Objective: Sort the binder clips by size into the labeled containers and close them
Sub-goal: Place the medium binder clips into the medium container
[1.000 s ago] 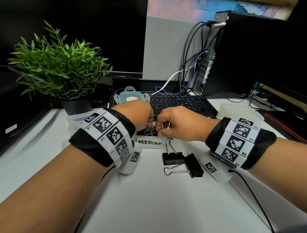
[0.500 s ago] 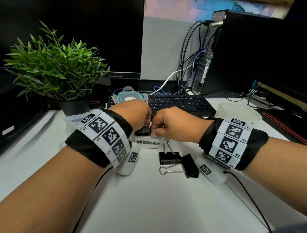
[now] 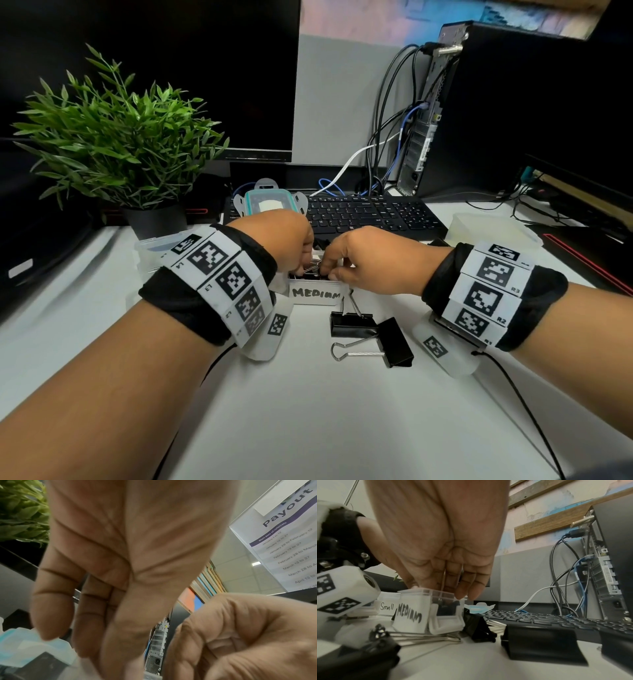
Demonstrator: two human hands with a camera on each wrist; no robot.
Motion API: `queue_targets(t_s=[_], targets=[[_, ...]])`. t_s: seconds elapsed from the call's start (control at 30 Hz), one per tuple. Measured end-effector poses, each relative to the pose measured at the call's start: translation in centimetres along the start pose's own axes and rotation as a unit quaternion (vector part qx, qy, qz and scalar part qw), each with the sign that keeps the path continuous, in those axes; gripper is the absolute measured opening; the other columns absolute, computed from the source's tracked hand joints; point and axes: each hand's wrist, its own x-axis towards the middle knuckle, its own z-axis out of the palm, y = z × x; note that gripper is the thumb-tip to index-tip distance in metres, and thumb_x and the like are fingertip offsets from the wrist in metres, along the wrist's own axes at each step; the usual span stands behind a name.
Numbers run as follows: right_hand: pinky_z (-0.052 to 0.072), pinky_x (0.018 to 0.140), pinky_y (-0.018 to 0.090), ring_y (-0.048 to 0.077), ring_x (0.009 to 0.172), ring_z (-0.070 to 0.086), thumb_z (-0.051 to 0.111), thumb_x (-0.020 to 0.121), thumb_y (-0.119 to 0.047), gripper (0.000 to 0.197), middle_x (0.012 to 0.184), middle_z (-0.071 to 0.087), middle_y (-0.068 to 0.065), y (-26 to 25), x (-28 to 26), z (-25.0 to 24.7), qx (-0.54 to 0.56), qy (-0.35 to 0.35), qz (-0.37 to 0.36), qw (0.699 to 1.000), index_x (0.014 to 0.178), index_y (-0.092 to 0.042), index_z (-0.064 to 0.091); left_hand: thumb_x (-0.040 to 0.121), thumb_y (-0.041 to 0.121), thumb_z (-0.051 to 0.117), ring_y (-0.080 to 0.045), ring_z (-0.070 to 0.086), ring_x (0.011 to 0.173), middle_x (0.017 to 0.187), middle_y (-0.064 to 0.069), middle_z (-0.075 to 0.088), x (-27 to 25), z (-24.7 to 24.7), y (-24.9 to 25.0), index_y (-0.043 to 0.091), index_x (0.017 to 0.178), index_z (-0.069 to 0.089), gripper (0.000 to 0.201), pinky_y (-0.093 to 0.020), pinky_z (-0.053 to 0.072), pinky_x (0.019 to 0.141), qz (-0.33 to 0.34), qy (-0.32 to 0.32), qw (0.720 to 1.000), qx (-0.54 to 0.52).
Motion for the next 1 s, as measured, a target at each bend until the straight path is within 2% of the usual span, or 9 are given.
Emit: queue_targets(t_s=[0.07,0.13,0.2,0.27,0.37,0.6,0.73,0.9,1.0], targets=[[0.045,0.079,0.022,0.013,0.094,0.059,0.059,0.090,-0.019,0.025,0.104,0.066,-0.007,0.3,-0.1,0.0,0.006,0.012,0.003,1.000,0.114,-0.022,0.064,0.091,0.005,0.053,-0.012,0.052,0.077,0.073,0.008,0.050,-0.1,-0.2,0.2,0.018,0.087,0.051,0.013,-0.014,0.037,0.053,-0.007,-0.012,1.000,-0.014],[0.043,0.082,0.025,0.013,0.097,0.054,0.061,0.089,-0.023,0.038,0.109,0.058,-0.006,0.7,-0.1,0.0,-0.003,0.023,0.002,1.000,0.127,-0.024,0.056,0.090,0.004,0.056,-0.013,0.052,0.086,0.083,0.006,0.054,0.0,-0.2,0.5,0.017,0.097,0.052,0.015,-0.015,0.038,0.058,-0.007,-0.012,1.000,-0.012],[0.043,0.089,0.030,0.014,0.102,0.049,0.060,0.090,-0.027,0.043,0.114,0.050,-0.002,1.1,0.0,0.1,-0.032,0.011,0.001,0.999,0.133,-0.026,0.052,0.089,0.005,0.057,-0.013,0.052,0.085,0.083,0.006,0.054,-0.1,-0.1,0.6,0.017,0.094,0.053,0.014,-0.015,0.038,0.058,-0.009,-0.015,1.000,-0.016],[0.044,0.093,0.034,0.017,0.106,0.049,0.057,0.092,-0.027,0.035,0.115,0.045,-0.002,1.2,0.0,0.1,-0.053,-0.003,-0.002,0.999,0.126,-0.023,0.060,0.087,0.007,0.061,-0.012,0.054,0.083,0.085,0.006,0.059,-0.2,0.0,0.5,0.017,0.096,0.057,0.014,-0.015,0.038,0.059,-0.008,-0.013,1.000,-0.007],[0.044,0.092,0.035,0.020,0.107,0.049,0.056,0.092,-0.025,0.027,0.117,0.046,0.000,1.2,-0.1,0.1,-0.057,-0.007,-0.007,0.998,0.116,-0.019,0.068,0.084,0.011,0.066,-0.012,0.054,0.084,0.090,0.006,0.060,-0.1,0.2,0.4,0.018,0.098,0.061,0.016,-0.021,0.041,0.071,0.003,0.000,1.000,0.024],[0.037,0.097,0.025,0.015,0.118,0.042,0.051,0.096,-0.026,0.031,0.127,0.043,0.003,1.0,-0.3,-0.4,-0.103,-0.031,-0.028,0.994,0.124,-0.023,0.063,0.085,0.013,0.063,-0.011,0.055,0.086,0.088,0.010,0.060,-0.1,0.3,0.4,0.019,0.099,0.066,0.015,-0.021,0.042,0.076,0.022,0.000,0.999,0.045],[0.035,0.102,0.027,0.015,0.121,0.041,0.055,0.094,-0.029,0.034,0.131,0.041,0.000,1.4,-0.5,-1.0,-0.082,-0.039,-0.012,0.996,0.128,-0.028,0.059,0.089,0.014,0.057,-0.013,0.057,0.094,0.102,0.006,0.065,-0.1,0.4,0.5,0.016,0.109,0.065,0.022,-0.022,0.041,0.079,0.032,-0.001,0.998,0.063],[0.043,0.095,0.027,0.010,0.099,0.051,0.060,0.091,-0.023,0.026,0.116,0.048,-0.004,4.1,-1.2,-3.1,0.010,0.061,0.059,0.996,0.117,-0.024,0.065,0.090,0.013,0.055,-0.013,0.057,0.095,0.105,0.005,0.065,0.0,0.4,0.1,0.017,0.108,0.065,0.021,-0.023,0.043,0.078,0.034,0.028,0.998,0.038],[0.036,0.080,0.020,0.007,0.094,0.049,0.060,0.092,-0.021,0.023,0.103,0.049,-0.011,6.7,-2.0,-3.8,-0.028,0.037,0.138,0.989,0.113,-0.022,0.066,0.089,0.012,0.058,-0.011,0.053,0.086,0.097,0.006,0.063,0.1,0.5,0.0,0.016,0.107,0.065,0.021,-0.019,0.041,0.067,0.033,0.036,0.998,0.024]])
